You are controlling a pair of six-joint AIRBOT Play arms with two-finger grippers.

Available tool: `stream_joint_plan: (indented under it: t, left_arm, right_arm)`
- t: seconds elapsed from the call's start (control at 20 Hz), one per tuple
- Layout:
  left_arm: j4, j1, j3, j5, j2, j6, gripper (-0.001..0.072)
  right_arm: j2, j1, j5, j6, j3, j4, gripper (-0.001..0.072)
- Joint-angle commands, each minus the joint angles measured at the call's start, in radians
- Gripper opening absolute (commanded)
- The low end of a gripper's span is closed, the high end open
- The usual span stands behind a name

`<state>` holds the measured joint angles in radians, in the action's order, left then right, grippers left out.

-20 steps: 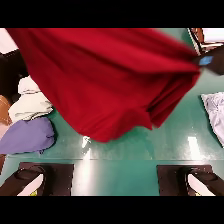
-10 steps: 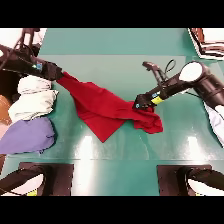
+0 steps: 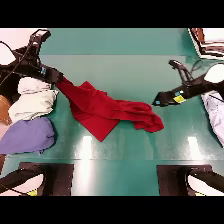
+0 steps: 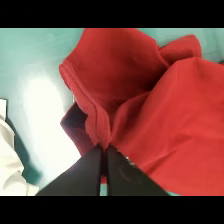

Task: Fold the shirts.

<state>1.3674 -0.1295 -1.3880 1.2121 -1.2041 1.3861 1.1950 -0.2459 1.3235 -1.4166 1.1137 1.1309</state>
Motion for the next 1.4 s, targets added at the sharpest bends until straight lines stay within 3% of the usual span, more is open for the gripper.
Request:
stream_joint_plan:
  t: [0.0,0.3,0.55,0.6,0.7,0.75,0.95,1.35]
  left_arm:
    - [-0.027,0.000,0.001,-0.035,-0.001,0.005,0.0029]
    - [-0.043,0.000,0.001,-0.044,-0.001,0.005,0.0030]
    - [-0.043,0.000,0.001,-0.043,-0.001,0.005,0.0029]
    - [-0.043,0.000,0.001,-0.042,-0.001,0.005,0.0030]
    - [-0.043,0.000,0.001,-0.042,-0.001,0.006,0.0029]
    - [-0.043,0.000,0.001,-0.043,0.000,0.006,0.0029]
    - [-0.027,0.000,-0.077,-0.039,0.040,0.030,0.0028]
    - [-0.022,0.000,-0.507,-0.045,0.293,0.033,0.0029]
  right_arm:
    - [0.032,0.087,-0.095,0.051,-0.093,0.011,0.0578]
    - [0.288,-0.024,-0.196,0.092,0.018,-0.011,0.0573]
    - [0.458,-0.098,-0.151,0.100,0.154,-0.004,0.0544]
    - [0.476,-0.106,-0.138,0.102,0.172,-0.002,0.0445]
    - [0.483,-0.118,-0.139,0.102,0.194,-0.003,0.0099]
    - [0.475,-0.118,-0.143,0.102,0.205,-0.002,0.0017]
    - [0.338,-0.089,-0.128,0.097,0.305,0.077,0.0016]
    - [-0.127,0.054,-0.058,0.097,0.552,0.111,0.0016]
